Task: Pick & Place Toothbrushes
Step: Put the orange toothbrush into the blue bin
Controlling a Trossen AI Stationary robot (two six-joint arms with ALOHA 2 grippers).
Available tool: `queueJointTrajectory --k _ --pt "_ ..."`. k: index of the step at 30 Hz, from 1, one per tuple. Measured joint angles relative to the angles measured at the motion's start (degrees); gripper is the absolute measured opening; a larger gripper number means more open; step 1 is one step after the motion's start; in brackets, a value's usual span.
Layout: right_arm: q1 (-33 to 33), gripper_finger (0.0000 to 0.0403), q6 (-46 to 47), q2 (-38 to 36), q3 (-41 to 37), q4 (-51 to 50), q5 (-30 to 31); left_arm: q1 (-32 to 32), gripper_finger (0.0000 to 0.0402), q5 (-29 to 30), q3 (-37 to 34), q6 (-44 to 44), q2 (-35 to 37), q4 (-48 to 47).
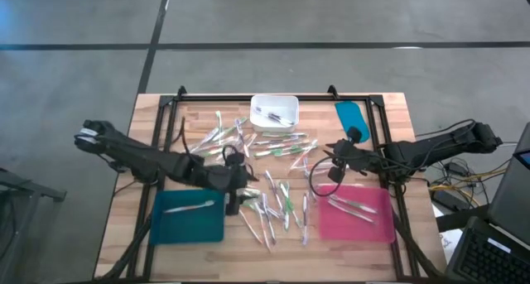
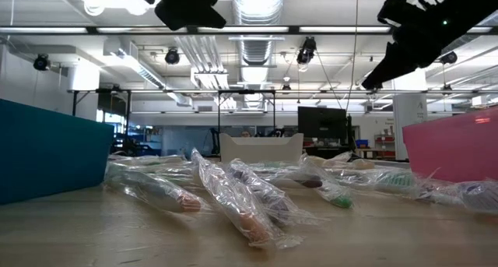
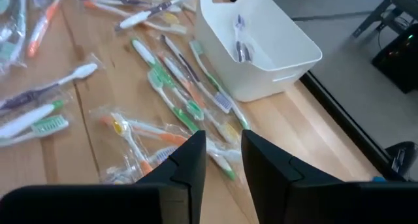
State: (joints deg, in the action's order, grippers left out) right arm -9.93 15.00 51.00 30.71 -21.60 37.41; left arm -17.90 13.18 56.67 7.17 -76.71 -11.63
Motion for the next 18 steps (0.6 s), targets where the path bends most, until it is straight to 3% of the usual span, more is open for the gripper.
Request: queueJointTrajectory --k 7,18 --pt "0.0 0.0124 0.0 0.0 0.0 0.3 0.0 -3.7 0.0252 3.2 0.8 0.6 -4.4 -1.0" --pt "0.0 0.0153 0.0 0.0 0.0 1.0 0.0 -4.2 0.0252 -1.2 3.6 6.7 -14.5 -1.5"
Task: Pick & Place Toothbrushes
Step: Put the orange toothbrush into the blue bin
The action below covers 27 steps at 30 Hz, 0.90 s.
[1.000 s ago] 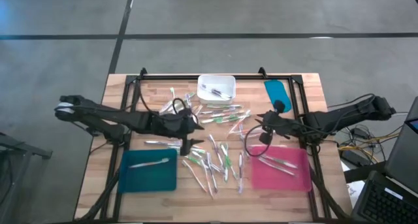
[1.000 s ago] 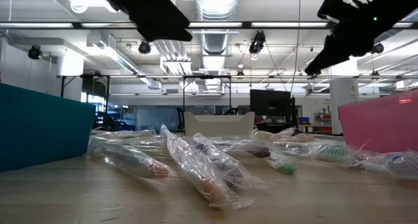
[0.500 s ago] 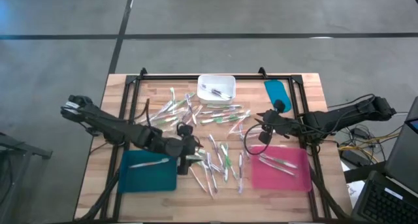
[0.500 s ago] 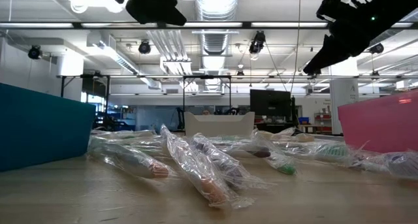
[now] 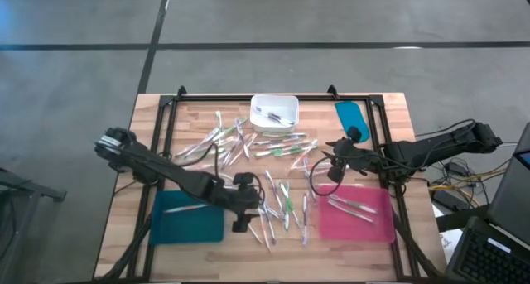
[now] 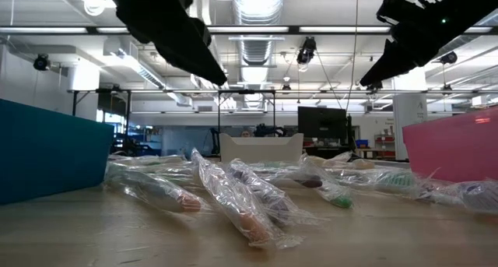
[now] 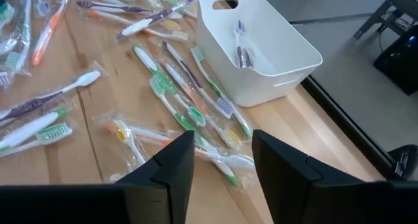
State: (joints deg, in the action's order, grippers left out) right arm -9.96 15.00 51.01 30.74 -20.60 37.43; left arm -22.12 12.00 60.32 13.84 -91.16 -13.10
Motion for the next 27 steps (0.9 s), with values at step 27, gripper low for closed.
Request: queueJointTrajectory --k 27 --pt "0.0 0.0125 -0.5 0.0 0.0 -0.1 0.0 -2.1 0.0252 -11.5 10.3 -19.8 -10.5 -18.1"
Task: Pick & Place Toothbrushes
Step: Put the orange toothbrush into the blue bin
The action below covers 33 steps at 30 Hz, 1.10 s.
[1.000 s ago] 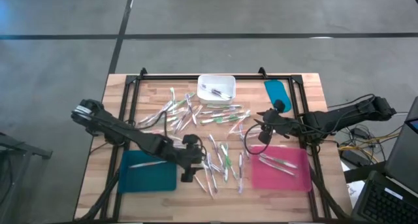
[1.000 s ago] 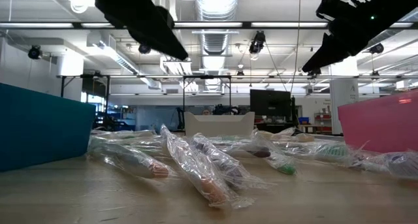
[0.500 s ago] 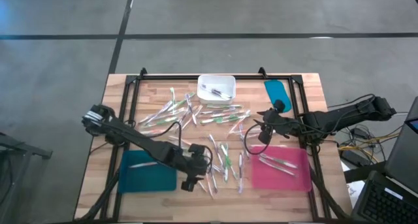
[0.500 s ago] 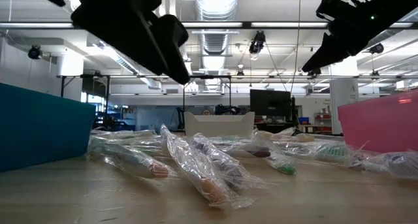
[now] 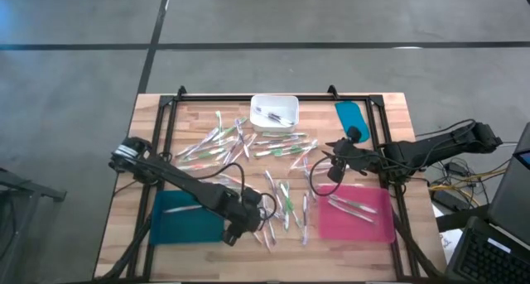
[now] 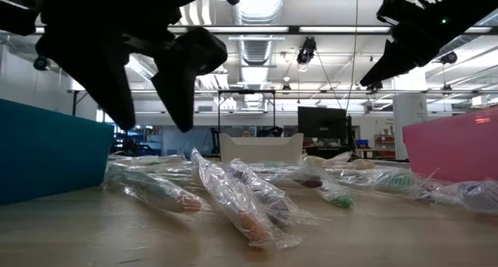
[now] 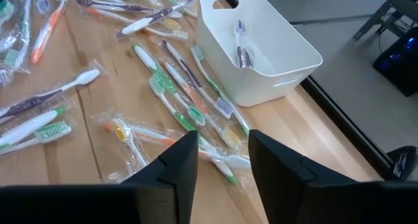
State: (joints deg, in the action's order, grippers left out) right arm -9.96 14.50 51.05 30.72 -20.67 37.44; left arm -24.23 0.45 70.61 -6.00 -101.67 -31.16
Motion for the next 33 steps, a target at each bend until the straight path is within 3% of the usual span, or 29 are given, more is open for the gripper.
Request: queueJointTrajectory --k 18,33 --pt "0.0 0.0077 -1.7 0.0 0.0 0.0 0.0 0.0 0.0244 0.0 0.0 -5.9 -6.4 -1.9" --pt "0.0 0.0043 -1.7 0.0 0.0 0.0 0.0 -0.1 0.0097 -0.2 0.0 -7.5 -6.8 -2.0"
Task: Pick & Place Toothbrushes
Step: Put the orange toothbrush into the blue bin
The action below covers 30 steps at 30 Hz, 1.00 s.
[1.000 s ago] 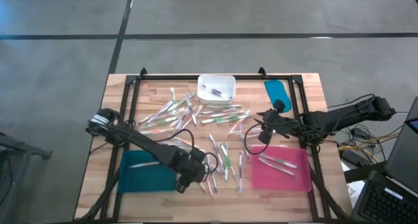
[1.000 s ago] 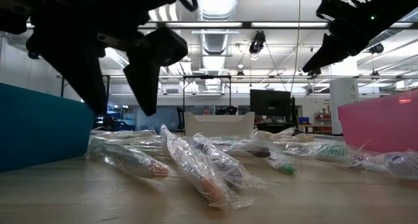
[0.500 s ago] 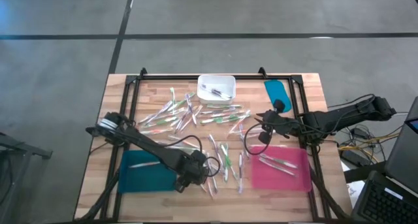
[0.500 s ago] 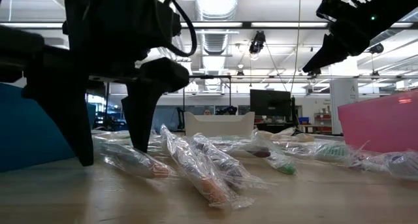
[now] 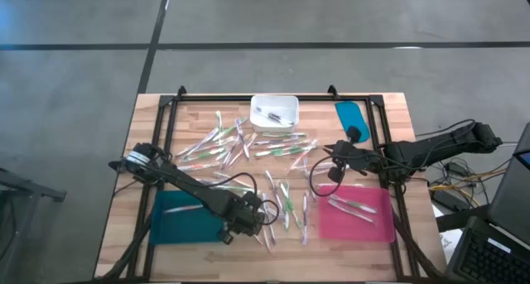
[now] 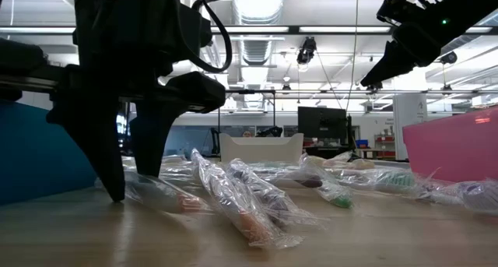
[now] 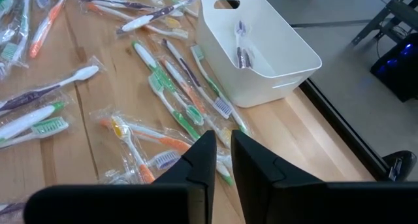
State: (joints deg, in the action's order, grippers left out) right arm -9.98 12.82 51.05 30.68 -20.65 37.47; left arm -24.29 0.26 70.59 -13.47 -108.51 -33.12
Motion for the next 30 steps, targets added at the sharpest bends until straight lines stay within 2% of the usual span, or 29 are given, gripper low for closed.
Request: queueJointTrajectory --k 9,13,19,24,30 --pt "0.0 0.0063 0.0 0.0 0.0 0.0 0.0 0.1 0.0020 -1.3 0.1 0.0 0.1 -0.2" --pt "0.0 0.0074 0.0 0.0 0.0 0.0 0.0 0.0 0.0015 -2.5 2.1 0.2 0.4 -3.4" --pt "0.0 0.0089 0.0 0.0 0.0 -0.1 0.0 -0.2 0.0030 -3.8 10.3 1.6 0.7 -12.4" --pt "0.0 0.0097 0.0 0.0 0.0 -0.1 0.0 -0.3 0.0017 -3.9 19.4 4.5 0.8 -18.9" --pt "0.0 0.0106 0.0 0.0 0.0 -0.1 0.0 -0.2 0.0015 -2.4 27.3 6.3 0.9 -17.0"
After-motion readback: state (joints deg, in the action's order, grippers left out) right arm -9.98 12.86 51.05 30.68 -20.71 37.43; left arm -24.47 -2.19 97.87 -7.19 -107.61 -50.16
